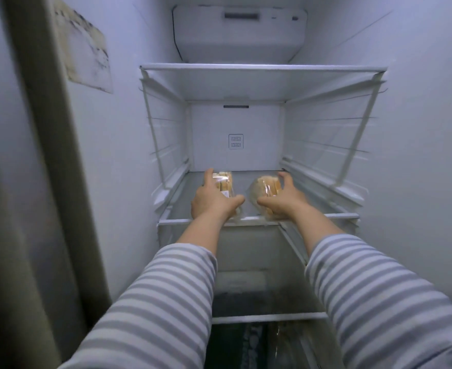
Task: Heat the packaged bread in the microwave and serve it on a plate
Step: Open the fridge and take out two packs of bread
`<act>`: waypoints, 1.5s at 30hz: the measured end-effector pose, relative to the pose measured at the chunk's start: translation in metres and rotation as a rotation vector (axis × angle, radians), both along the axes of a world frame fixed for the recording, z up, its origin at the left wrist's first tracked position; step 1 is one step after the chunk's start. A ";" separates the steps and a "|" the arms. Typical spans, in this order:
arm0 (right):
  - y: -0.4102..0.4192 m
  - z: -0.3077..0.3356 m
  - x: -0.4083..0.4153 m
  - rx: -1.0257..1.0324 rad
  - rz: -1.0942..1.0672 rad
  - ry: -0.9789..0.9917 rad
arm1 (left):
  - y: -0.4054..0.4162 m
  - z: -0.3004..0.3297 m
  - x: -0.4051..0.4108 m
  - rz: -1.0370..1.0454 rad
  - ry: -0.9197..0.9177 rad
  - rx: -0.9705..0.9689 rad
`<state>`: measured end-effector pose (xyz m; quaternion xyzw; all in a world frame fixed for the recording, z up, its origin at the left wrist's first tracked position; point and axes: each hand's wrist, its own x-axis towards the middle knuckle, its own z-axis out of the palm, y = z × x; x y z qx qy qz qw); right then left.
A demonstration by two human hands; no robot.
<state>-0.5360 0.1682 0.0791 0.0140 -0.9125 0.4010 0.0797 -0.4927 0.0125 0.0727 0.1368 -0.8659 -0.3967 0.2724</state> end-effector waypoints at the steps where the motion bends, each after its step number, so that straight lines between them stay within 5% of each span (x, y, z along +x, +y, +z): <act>1: 0.002 0.000 0.014 -0.022 -0.005 0.004 | 0.001 0.001 0.014 -0.001 0.009 0.011; 10: 0.008 -0.033 0.182 -0.145 0.024 0.028 | 0.021 -0.046 0.177 0.025 -0.042 0.057; 25: -0.005 -0.143 0.406 0.063 0.140 -0.215 | -0.001 -0.156 0.430 0.057 -0.274 0.225; 45: -0.296 -0.182 0.662 -0.020 0.667 -0.263 | -0.269 -0.171 0.755 0.508 -0.270 0.216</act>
